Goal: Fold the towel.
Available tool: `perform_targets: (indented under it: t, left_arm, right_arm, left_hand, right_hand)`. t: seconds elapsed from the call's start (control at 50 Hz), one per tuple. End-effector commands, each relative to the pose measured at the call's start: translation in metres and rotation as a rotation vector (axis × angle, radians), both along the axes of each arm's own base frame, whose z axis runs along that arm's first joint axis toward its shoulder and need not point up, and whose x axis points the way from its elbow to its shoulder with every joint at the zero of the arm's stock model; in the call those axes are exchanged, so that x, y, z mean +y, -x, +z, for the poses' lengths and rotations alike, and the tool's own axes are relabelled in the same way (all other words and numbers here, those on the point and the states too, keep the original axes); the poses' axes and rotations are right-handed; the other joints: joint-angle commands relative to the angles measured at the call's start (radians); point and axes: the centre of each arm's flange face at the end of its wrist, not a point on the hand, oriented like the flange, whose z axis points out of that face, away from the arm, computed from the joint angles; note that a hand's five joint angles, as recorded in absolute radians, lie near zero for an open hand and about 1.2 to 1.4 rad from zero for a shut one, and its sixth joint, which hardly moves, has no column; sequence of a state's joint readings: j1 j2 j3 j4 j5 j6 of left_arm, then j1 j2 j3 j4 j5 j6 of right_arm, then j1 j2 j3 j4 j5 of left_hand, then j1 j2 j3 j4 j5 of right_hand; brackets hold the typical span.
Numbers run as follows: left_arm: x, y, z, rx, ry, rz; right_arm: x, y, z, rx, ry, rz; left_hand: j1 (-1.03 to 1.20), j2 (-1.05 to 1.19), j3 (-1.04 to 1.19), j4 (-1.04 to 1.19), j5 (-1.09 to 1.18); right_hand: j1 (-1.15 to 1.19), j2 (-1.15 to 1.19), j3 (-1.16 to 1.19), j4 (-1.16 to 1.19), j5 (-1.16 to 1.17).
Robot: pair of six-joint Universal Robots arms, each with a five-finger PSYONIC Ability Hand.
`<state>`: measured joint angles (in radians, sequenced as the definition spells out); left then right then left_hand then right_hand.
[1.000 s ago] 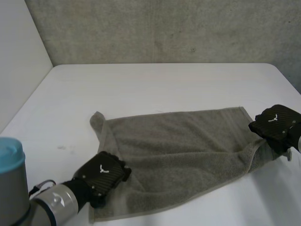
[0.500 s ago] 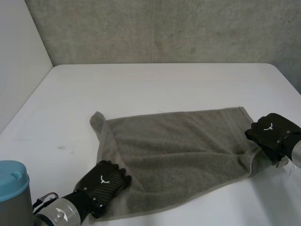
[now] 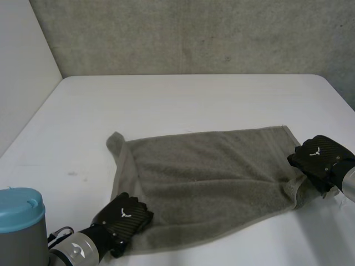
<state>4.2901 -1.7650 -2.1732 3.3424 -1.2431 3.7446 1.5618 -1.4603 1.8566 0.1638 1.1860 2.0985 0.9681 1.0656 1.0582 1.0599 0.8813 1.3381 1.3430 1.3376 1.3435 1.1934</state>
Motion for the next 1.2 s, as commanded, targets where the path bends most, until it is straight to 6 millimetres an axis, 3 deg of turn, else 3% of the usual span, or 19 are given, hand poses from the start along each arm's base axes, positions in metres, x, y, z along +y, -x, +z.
perform_targets:
  t: [0.02,0.14,0.26,0.3,0.32,0.42,0.46,0.52,0.62,0.64,0.72,0.78,0.9,0.94,0.96,1.0,1.06,1.1,1.2]
  left_arm:
    - [-0.003,0.001,0.001,0.008,0.022,0.006]
    - [-0.007,0.001,0.006,0.010,0.041,0.020]
    - [-0.012,0.000,0.046,0.064,0.159,0.028]
    - [-0.015,-0.003,0.072,0.087,0.206,0.050]
    - [-0.015,-0.003,0.072,0.087,0.206,0.050]
    - [-0.021,-0.018,0.115,0.100,0.263,0.121]
    - [-0.025,-0.026,0.144,0.114,0.308,0.162]
    - [-0.026,-0.030,0.160,0.123,0.329,0.180]
    - [-0.029,-0.037,0.214,0.152,0.409,0.222]
    - [-0.029,-0.037,0.215,0.152,0.409,0.222]
    - [-0.035,-0.042,0.251,0.208,0.461,0.263]
    - [-0.043,-0.048,0.266,0.245,0.483,0.309]
    - [-0.066,-0.057,0.259,0.238,0.430,0.370]
    - [-0.085,-0.059,0.238,0.211,0.344,0.393]
    - [-0.085,-0.059,0.238,0.211,0.344,0.393]
    - [-0.100,-0.056,0.208,0.175,0.234,0.397]
    - [-0.108,-0.054,0.193,0.155,0.178,0.397]
    - [-0.125,-0.049,0.163,0.125,0.069,0.394]
    - [-0.151,-0.035,0.133,0.105,-0.010,0.367]
  right_arm:
    - [0.000,0.000,0.000,0.001,-0.001,-0.001]
    - [-0.001,0.000,0.002,0.000,0.005,-0.002]
    - [-0.002,0.002,0.021,0.007,0.073,-0.012]
    - [0.003,0.002,0.044,0.008,0.151,-0.011]
    - [0.003,0.002,0.044,0.008,0.152,-0.011]
    - [0.007,0.005,0.077,0.010,0.205,-0.024]
    - [0.012,0.007,0.101,0.008,0.209,-0.033]
    - [0.015,0.007,0.113,0.005,0.210,-0.031]
    - [0.022,0.005,0.167,-0.049,0.269,-0.016]
    - [0.022,0.005,0.167,-0.050,0.270,-0.016]
    - [0.024,0.004,0.212,-0.102,0.387,-0.029]
    - [0.024,0.005,0.229,-0.127,0.436,-0.038]
    - [0.017,0.007,0.221,-0.125,0.361,-0.050]
    - [-0.008,0.010,0.189,-0.120,0.213,-0.064]
    - [-0.008,0.010,0.189,-0.120,0.212,-0.065]
    - [-0.024,0.010,0.161,-0.103,0.108,-0.060]
    - [-0.029,0.009,0.150,-0.090,0.072,-0.052]
    - [-0.042,0.005,0.130,-0.073,0.019,-0.035]
    - [-0.065,-0.011,0.100,-0.052,-0.050,-0.020]
  left_hand:
    - [0.428,0.331,0.338,0.336,0.340]
    - [0.428,0.331,0.338,0.336,0.340]
    - [0.428,0.331,0.338,0.336,0.340]
    - [0.428,0.331,0.338,0.336,0.340]
    - [0.428,0.331,0.338,0.336,0.340]
    - [0.428,0.331,0.338,0.336,0.340]
    - [0.428,0.331,0.338,0.336,0.340]
    - [0.428,0.331,0.338,0.336,0.340]
    - [0.428,0.331,0.338,0.336,0.340]
    - [0.428,0.331,0.338,0.336,0.340]
    - [0.428,0.331,0.338,0.336,0.340]
    - [0.428,0.331,0.338,0.336,0.340]
    - [0.428,0.331,0.338,0.336,0.340]
    - [0.428,0.331,0.338,0.336,0.340]
    - [0.428,0.331,0.338,0.336,0.340]
    - [0.428,0.331,0.338,0.336,0.340]
    - [0.428,0.331,0.338,0.336,0.340]
    - [0.428,0.331,0.338,0.336,0.340]
    - [0.428,0.331,0.338,0.336,0.340]
  right_hand:
    - [0.058,0.053,0.059,0.053,0.028]
    - [0.058,0.053,0.059,0.053,0.028]
    - [0.058,0.053,0.059,0.053,0.028]
    - [0.058,0.053,0.059,0.053,0.028]
    - [0.058,0.053,0.059,0.053,0.028]
    - [0.058,0.053,0.059,0.053,0.028]
    - [0.058,0.053,0.059,0.053,0.028]
    - [0.058,0.053,0.059,0.053,0.028]
    - [0.058,0.053,0.059,0.053,0.028]
    - [0.058,0.053,0.059,0.053,0.028]
    - [0.058,0.053,0.059,0.053,0.028]
    - [0.058,0.053,0.059,0.053,0.028]
    - [0.058,0.053,0.059,0.053,0.028]
    - [0.058,0.053,0.059,0.053,0.028]
    - [0.058,0.053,0.059,0.053,0.028]
    - [0.058,0.053,0.059,0.053,0.028]
    - [0.058,0.053,0.059,0.053,0.028]
    - [0.058,0.053,0.059,0.053,0.028]
    - [0.058,0.053,0.059,0.053,0.028]
